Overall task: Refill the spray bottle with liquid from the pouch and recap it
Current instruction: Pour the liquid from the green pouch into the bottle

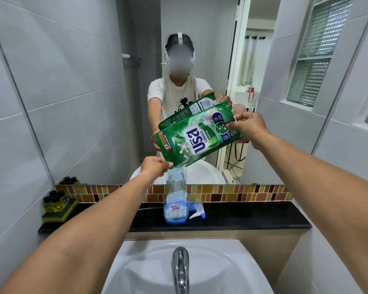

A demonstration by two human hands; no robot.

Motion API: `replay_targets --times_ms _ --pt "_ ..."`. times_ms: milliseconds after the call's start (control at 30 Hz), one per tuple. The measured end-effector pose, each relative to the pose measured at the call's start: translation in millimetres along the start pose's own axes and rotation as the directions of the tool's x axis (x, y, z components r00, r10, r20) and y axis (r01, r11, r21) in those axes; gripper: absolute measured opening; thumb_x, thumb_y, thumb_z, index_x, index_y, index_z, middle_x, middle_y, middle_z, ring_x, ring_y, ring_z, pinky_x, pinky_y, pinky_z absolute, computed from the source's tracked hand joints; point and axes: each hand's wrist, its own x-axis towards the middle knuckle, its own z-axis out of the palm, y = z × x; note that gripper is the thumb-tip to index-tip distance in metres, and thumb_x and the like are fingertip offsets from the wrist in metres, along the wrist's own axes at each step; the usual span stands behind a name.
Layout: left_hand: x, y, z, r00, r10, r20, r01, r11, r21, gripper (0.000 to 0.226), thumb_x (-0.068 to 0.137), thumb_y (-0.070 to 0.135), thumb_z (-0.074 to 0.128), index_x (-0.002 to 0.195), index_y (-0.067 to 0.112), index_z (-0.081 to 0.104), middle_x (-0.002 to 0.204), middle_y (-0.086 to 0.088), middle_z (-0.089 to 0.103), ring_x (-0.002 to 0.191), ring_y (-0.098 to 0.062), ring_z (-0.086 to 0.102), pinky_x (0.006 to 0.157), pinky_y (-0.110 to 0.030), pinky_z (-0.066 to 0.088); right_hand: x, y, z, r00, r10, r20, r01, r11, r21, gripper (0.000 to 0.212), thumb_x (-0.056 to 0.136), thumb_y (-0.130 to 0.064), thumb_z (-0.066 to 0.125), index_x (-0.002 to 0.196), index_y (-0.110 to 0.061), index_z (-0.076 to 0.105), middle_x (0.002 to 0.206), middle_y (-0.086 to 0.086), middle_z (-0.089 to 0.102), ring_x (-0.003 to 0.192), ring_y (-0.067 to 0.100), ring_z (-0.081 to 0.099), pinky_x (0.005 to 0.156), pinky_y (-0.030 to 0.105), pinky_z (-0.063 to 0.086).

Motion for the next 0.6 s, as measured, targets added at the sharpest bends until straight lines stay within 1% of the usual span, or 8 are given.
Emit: replay_targets --times_ms 200,400,600 --pt "-0.8 1.5 0.8 1.0 -0.005 0.009 0.005 1.0 0.006 0.022 0.083 0.011 0.08 0.067 0.008 0.064 0.078 -0.007 0.07 0.071 -0.019 0.058 0.062 -0.026 0.049 -1.0 0.1 -0.4 1.0 0.0 0.0 0.0 1.0 0.005 0.021 0.081 -0.015 0.079 0.083 -0.018 0.058 0.101 0.008 0.073 0.09 0.026 0.073 0.074 0.046 0.063" --pt "-2.1 3.6 0.8 1.0 -0.012 0.007 0.011 1.0 0.018 0.021 0.083 0.012 0.079 0.068 0.009 0.066 0.081 -0.007 0.071 0.074 -0.019 0.059 0.064 -0.027 0.05 -1.6 -1.1 -1.3 1.0 0.004 0.0 -0.004 1.0 0.016 0.022 0.081 -0.013 0.079 0.082 -0.019 0.058 0.102 0.008 0.073 0.09 0.027 0.073 0.077 0.049 0.062" --pt "-3.0 4.4 0.8 1.0 -0.011 0.011 0.01 1.0 0.029 0.025 0.082 0.011 0.08 0.064 0.01 0.063 0.078 -0.006 0.069 0.073 -0.019 0.059 0.064 -0.027 0.05 -1.4 -2.0 -0.9 1.0 0.002 -0.001 -0.002 1.0 0.019 0.022 0.081 -0.013 0.079 0.082 -0.02 0.057 0.1 0.007 0.073 0.09 0.026 0.073 0.078 0.049 0.062"
